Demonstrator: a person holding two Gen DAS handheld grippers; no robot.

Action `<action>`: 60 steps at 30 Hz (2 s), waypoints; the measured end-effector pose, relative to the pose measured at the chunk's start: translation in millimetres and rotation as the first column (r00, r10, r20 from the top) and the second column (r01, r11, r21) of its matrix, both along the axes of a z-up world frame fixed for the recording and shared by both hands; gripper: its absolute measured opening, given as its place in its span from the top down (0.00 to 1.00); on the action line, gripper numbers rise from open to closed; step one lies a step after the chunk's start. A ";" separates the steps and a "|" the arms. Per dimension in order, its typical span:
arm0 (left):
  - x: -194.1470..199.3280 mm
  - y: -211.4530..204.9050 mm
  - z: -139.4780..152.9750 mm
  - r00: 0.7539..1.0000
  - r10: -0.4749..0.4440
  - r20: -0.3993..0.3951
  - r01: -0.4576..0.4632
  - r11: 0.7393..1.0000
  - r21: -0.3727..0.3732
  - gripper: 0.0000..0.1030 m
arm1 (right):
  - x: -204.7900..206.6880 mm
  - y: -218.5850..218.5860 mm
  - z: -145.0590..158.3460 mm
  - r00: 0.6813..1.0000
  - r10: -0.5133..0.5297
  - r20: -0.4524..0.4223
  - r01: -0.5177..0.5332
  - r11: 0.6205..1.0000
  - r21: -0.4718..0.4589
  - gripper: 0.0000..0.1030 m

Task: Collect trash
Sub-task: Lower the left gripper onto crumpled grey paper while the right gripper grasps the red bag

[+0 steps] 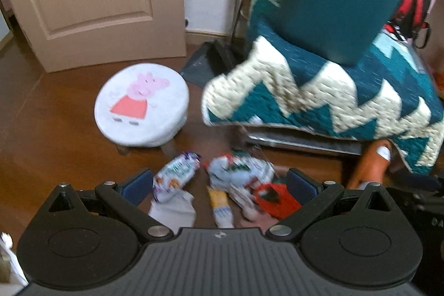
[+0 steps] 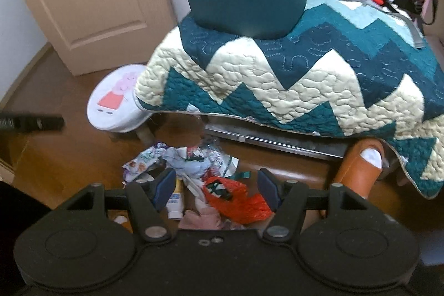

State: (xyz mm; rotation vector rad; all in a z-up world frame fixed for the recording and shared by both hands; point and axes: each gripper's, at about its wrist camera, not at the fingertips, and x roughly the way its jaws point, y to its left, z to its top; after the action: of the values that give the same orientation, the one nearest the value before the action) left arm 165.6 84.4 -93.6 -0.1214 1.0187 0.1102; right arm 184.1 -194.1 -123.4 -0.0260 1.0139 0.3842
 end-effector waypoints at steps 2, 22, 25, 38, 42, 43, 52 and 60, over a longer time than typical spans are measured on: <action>21.3 11.8 -9.8 1.000 -0.022 -0.020 0.022 1.000 0.013 0.00 | 14.2 1.8 -12.0 1.000 0.015 -0.018 -0.015 1.000 0.007 0.37; 134.5 -6.6 -207.6 0.892 -0.368 -0.263 0.394 0.918 0.052 0.00 | 102.1 34.0 -212.0 0.948 0.105 -0.300 -0.157 0.975 -0.155 0.38; 141.8 -25.1 -233.5 0.857 -0.442 -0.265 0.464 0.885 0.027 0.00 | 109.4 20.9 -242.6 0.940 0.047 -0.339 -0.119 0.974 -0.194 0.38; 153.1 -70.7 -323.1 0.745 -0.607 -0.276 0.649 0.756 0.086 0.01 | 132.0 -12.5 -314.8 0.895 -0.164 -0.414 0.103 0.981 -0.167 0.38; 158.3 -72.6 -338.8 0.731 -0.622 -0.281 0.660 0.749 0.060 0.12 | 133.6 1.3 -333.5 0.888 -0.116 -0.444 0.044 0.985 -0.168 0.38; 159.6 -72.5 -341.8 0.729 -0.622 -0.287 0.661 0.748 0.057 0.15 | 133.1 3.2 -338.3 0.886 -0.109 -0.451 0.033 0.984 -0.174 0.38; 165.7 -85.7 -374.9 0.683 -0.656 -0.321 0.698 0.716 0.019 0.31 | 138.5 1.9 -365.8 0.875 -0.126 -0.467 0.037 0.980 -0.194 0.36; 174.5 -86.1 -389.1 0.699 -0.619 -0.357 0.666 0.745 0.013 0.58 | 142.0 8.4 -373.8 0.883 -0.094 -0.460 -0.007 0.977 -0.213 0.38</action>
State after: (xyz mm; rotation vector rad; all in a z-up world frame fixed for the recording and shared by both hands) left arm 340.2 -1.7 -482.7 0.4110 1.3377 -0.4640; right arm 326.0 -185.7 -497.2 -0.1034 1.5317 0.2424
